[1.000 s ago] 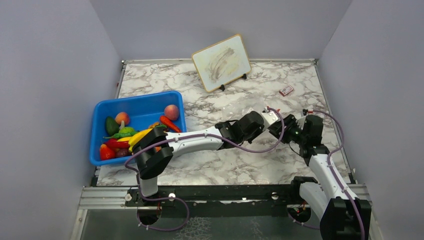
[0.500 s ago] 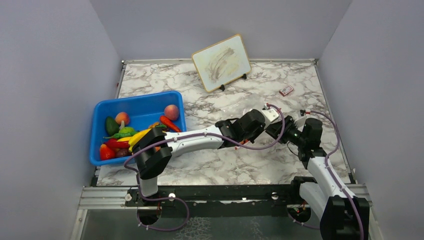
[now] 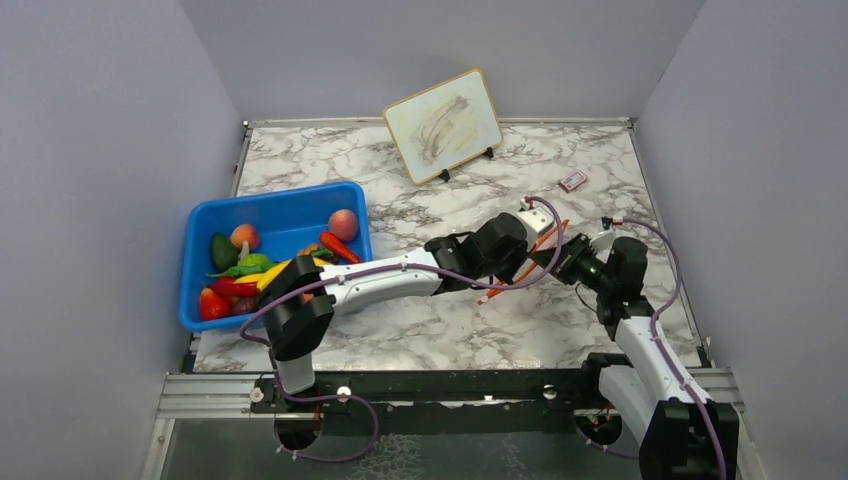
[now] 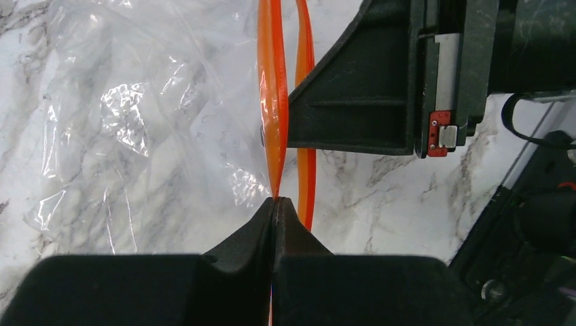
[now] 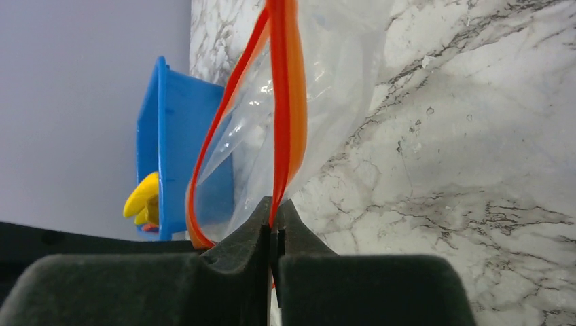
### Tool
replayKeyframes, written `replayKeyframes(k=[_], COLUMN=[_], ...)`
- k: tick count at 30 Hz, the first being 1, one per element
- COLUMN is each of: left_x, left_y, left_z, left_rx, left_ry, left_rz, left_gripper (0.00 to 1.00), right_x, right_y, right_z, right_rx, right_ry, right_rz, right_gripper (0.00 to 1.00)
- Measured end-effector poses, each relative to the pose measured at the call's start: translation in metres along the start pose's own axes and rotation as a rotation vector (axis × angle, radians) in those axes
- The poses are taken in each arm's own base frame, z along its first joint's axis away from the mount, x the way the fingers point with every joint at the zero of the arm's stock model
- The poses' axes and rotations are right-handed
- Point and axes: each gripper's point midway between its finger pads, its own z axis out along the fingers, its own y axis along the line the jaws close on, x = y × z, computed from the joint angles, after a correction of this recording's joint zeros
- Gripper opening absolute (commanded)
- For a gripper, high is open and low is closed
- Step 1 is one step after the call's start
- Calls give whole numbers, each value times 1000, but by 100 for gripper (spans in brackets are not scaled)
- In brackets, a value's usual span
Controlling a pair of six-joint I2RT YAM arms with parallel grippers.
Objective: Place the food in the zip-top bag and seal the zipper
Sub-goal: Open the zipper of the food storage bag.
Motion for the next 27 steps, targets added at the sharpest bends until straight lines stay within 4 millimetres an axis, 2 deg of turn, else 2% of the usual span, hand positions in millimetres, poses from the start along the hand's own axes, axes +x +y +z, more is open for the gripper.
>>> replayKeyframes(k=[3, 8, 10, 12, 14, 18, 20, 27], left_x=[-11, -24, -29, -32, -34, -40, -45, -63], left_y=[5, 43, 55, 56, 54, 46, 43, 27], left_z=[-8, -36, -48, -57, -66, -86, -96, -115], left_rx=[11, -20, -37, -36, -25, 20, 46, 145], left_ry=[-21, -74, -101, -123, -141, -187, -215, -272], left_rz=[-75, -234, -272, -293, -309, -337, -348, -318], left_gripper=[0, 0, 0, 3, 11, 39, 54, 85], right_x=[-2, -3, -8, -17, -28, -43, -46, -53], right_y=[6, 14, 23, 36, 51, 75, 79, 87], right_z=[-3, -7, -10, -13, -17, -23, -25, -29], right_rx=[-14, -14, -16, -24, -36, -51, -46, 14], right_ry=[-5, 19, 25, 23, 13, -2, 2, 25], right_rz=[-39, -73, -103, -141, -182, -236, -248, -263], right_gripper=[1, 1, 1, 1, 1, 1, 1, 1])
